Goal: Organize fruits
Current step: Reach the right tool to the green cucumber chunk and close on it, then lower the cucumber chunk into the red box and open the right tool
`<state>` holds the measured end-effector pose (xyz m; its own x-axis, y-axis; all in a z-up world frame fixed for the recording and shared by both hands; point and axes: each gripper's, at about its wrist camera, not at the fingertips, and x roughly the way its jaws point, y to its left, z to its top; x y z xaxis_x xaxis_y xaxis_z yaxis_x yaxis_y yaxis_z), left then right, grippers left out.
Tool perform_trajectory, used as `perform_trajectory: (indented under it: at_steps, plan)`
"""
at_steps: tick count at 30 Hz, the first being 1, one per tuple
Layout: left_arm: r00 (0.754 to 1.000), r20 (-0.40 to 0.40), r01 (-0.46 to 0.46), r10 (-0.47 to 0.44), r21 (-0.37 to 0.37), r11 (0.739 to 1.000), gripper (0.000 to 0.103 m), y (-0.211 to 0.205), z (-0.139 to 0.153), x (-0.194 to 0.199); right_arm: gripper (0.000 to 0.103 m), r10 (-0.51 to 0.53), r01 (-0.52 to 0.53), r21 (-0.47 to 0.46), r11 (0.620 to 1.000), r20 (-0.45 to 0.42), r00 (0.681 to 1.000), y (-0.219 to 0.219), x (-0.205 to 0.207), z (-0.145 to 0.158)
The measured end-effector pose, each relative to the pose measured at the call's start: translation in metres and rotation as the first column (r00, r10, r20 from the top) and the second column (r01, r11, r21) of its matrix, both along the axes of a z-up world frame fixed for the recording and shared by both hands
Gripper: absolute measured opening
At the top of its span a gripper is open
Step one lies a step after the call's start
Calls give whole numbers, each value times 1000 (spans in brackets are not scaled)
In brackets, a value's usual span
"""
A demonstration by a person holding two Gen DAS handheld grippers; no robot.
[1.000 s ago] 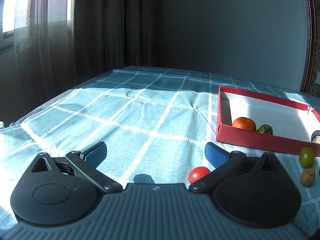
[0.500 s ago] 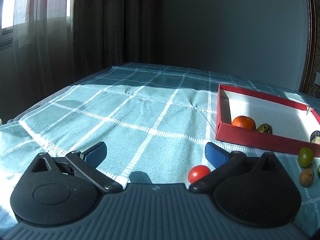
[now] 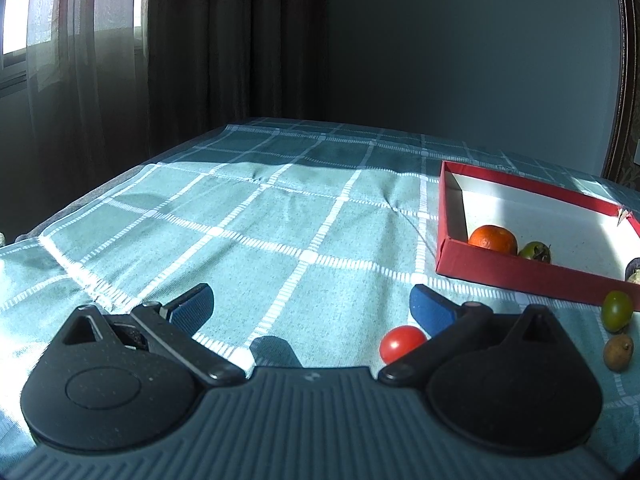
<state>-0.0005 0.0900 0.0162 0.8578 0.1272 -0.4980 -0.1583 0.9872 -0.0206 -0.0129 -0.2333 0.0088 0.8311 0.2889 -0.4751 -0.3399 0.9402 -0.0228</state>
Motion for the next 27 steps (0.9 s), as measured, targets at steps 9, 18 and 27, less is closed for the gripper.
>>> perform_trajectory:
  at_steps: [9,18,27]
  plan:
    - [1000,-6,-2,2,-3,1000,103,0,-1,1,33,4,-5,9,1000,84,996,23,13,37]
    - [1000,-6,3,-3,-7,1000,103,0,-1,1,33,-25,25,15,1000,65,998,34,59,51]
    - [1000,-10,9,-9,-9,1000,103,0,-2,2,33,-51,50,-32,998,-40,998,28,91,17]
